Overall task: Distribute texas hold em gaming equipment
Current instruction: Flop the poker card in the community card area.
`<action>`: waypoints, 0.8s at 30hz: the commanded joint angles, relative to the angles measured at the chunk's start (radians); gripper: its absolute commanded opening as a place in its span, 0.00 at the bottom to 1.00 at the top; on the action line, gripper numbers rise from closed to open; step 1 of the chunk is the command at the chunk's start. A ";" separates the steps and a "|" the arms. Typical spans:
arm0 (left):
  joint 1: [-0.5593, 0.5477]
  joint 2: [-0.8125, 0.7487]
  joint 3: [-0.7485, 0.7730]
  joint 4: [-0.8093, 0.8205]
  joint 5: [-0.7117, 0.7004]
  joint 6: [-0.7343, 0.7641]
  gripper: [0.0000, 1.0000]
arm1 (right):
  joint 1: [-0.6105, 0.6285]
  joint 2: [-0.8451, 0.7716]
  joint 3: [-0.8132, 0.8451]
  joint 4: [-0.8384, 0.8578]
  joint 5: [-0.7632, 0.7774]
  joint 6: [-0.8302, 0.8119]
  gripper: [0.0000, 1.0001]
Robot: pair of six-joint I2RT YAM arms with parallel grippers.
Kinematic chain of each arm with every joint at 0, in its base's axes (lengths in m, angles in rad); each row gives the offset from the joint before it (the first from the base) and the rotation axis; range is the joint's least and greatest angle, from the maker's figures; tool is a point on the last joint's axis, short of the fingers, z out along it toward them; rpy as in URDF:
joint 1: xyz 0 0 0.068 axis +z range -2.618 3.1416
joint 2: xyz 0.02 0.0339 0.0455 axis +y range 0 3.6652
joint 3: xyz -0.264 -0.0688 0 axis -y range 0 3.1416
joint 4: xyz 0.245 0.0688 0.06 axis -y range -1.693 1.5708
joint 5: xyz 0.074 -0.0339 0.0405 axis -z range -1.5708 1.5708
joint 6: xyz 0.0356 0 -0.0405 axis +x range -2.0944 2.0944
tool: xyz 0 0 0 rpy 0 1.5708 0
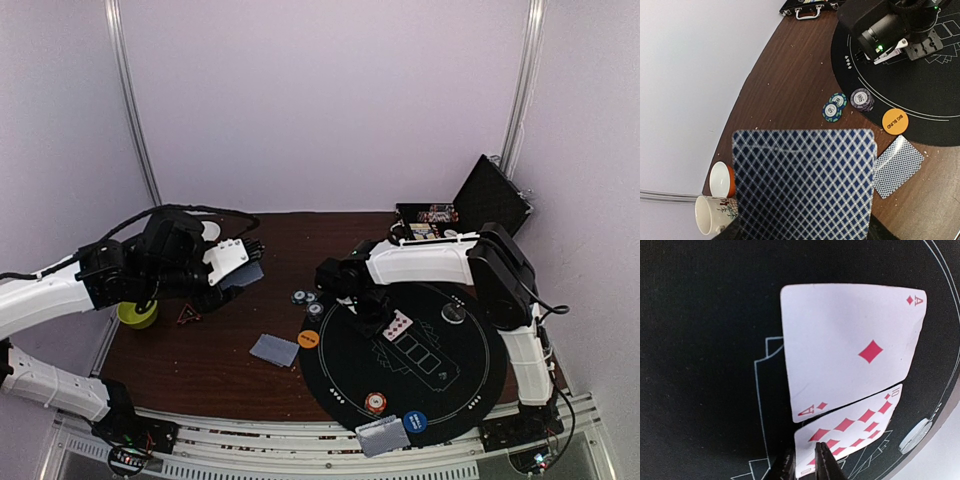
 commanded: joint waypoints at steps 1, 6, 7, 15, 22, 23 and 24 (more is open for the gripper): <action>0.001 -0.026 -0.008 0.057 -0.011 0.010 0.60 | 0.009 0.019 0.016 0.000 -0.099 0.013 0.20; 0.000 -0.026 -0.006 0.059 -0.014 0.011 0.60 | 0.011 -0.007 0.046 0.016 -0.195 0.011 0.26; 0.001 -0.026 -0.006 0.059 -0.014 0.011 0.60 | 0.011 -0.015 0.053 0.014 -0.204 0.013 0.27; 0.001 -0.032 -0.006 0.060 -0.017 0.013 0.60 | -0.037 -0.215 0.081 0.165 -0.453 0.006 0.51; 0.001 -0.031 -0.003 0.062 -0.007 0.016 0.60 | -0.044 -0.406 -0.005 0.621 -0.751 0.083 0.70; 0.001 -0.032 -0.002 0.062 -0.004 0.016 0.60 | -0.045 -0.415 -0.016 0.691 -0.779 0.114 0.70; 0.001 -0.032 -0.002 0.062 -0.001 0.016 0.60 | -0.044 -0.419 -0.031 0.778 -0.815 0.163 0.70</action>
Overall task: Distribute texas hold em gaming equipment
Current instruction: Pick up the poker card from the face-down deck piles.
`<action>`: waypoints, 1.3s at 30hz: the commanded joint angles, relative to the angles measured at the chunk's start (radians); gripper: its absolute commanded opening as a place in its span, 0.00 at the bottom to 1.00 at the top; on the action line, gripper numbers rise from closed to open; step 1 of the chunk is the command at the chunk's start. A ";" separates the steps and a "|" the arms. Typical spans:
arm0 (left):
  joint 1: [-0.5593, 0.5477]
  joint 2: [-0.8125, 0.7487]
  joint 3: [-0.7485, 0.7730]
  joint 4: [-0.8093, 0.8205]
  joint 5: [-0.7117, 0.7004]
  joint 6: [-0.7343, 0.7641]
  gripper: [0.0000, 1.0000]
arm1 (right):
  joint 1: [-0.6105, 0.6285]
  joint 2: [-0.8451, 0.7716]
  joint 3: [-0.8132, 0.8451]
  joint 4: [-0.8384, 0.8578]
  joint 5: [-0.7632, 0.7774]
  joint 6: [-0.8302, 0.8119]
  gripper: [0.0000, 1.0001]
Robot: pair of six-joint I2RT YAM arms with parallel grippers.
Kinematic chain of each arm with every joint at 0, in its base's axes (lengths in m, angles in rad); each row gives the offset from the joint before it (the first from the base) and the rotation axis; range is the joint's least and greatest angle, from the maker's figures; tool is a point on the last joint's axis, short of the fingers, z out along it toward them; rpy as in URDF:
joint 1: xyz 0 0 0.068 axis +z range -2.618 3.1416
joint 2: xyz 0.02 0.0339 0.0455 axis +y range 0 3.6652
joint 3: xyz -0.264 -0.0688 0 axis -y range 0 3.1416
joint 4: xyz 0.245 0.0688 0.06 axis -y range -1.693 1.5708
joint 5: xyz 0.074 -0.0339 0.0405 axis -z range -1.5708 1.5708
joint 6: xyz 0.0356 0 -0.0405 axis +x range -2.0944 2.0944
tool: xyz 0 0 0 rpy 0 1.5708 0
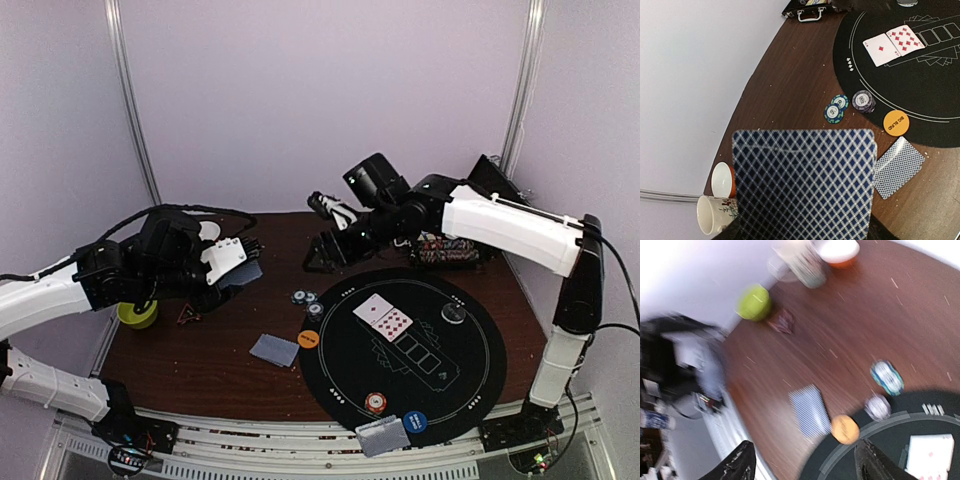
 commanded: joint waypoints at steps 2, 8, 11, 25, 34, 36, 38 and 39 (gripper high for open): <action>0.001 -0.021 0.002 0.057 0.006 0.012 0.60 | 0.006 -0.022 -0.086 0.498 -0.259 0.192 0.72; 0.001 -0.024 0.003 0.058 0.013 0.010 0.60 | 0.025 0.065 -0.016 0.527 -0.284 0.229 0.72; 0.001 -0.028 -0.001 0.061 0.015 0.010 0.60 | 0.048 0.104 0.016 0.494 -0.294 0.204 0.72; 0.001 -0.023 -0.003 0.061 0.008 0.010 0.60 | 0.085 0.253 0.196 0.357 -0.229 0.160 0.66; 0.001 -0.023 -0.007 0.070 -0.001 0.012 0.60 | 0.087 0.223 0.228 0.252 -0.133 0.087 0.54; 0.001 -0.022 -0.008 0.071 -0.004 0.013 0.59 | 0.087 0.217 0.229 0.238 -0.125 0.080 0.51; 0.001 -0.022 -0.007 0.072 -0.004 0.013 0.59 | 0.088 0.213 0.233 0.224 -0.117 0.071 0.49; 0.001 -0.021 -0.007 0.072 -0.005 0.013 0.59 | 0.087 0.212 0.235 0.216 -0.110 0.068 0.48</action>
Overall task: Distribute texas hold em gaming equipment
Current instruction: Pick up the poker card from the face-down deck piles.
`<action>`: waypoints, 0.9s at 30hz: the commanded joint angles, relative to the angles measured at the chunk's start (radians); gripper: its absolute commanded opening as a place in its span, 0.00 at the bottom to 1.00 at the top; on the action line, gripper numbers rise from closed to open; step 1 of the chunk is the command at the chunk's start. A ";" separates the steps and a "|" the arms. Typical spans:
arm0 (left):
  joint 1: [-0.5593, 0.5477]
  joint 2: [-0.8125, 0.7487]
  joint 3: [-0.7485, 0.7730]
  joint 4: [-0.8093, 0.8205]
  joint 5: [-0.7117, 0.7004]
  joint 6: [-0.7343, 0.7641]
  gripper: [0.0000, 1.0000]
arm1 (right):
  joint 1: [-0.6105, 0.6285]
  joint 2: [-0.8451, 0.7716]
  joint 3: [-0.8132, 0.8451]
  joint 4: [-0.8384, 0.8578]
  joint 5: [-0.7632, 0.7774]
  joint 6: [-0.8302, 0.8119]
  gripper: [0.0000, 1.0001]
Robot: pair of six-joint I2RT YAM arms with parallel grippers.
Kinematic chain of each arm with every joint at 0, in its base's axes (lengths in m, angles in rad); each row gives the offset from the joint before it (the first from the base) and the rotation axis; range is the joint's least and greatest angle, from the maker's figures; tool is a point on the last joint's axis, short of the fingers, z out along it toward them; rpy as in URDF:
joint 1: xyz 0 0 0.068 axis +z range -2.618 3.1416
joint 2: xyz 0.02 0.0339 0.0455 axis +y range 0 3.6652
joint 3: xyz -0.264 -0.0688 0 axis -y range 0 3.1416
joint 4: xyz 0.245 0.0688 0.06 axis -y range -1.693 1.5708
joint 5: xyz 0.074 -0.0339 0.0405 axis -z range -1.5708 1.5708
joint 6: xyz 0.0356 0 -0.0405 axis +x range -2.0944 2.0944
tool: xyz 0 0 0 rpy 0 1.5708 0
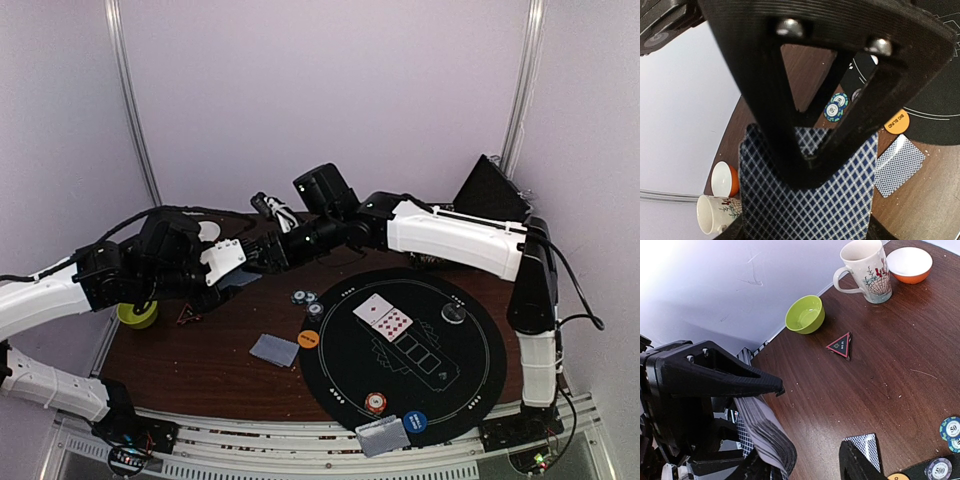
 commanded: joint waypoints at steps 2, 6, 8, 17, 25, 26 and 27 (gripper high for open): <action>0.001 -0.016 -0.001 0.071 -0.008 0.010 0.59 | 0.002 -0.042 0.034 -0.083 0.071 -0.044 0.46; 0.001 -0.019 -0.001 0.071 -0.010 0.010 0.59 | 0.003 -0.049 0.052 -0.113 0.092 -0.058 0.40; 0.001 -0.019 -0.001 0.071 -0.011 0.010 0.59 | 0.003 -0.056 0.054 -0.119 0.107 -0.063 0.37; 0.001 -0.019 -0.003 0.070 -0.011 0.009 0.59 | 0.000 -0.072 0.075 -0.161 0.102 -0.082 0.03; 0.001 -0.018 -0.002 0.070 -0.010 0.010 0.59 | -0.009 -0.108 0.091 -0.259 0.171 -0.130 0.00; 0.000 -0.017 -0.001 0.068 -0.010 0.009 0.59 | -0.012 -0.115 0.091 -0.268 0.170 -0.131 0.00; 0.001 -0.018 0.000 0.066 -0.010 0.008 0.59 | -0.019 -0.123 0.112 -0.279 0.172 -0.133 0.00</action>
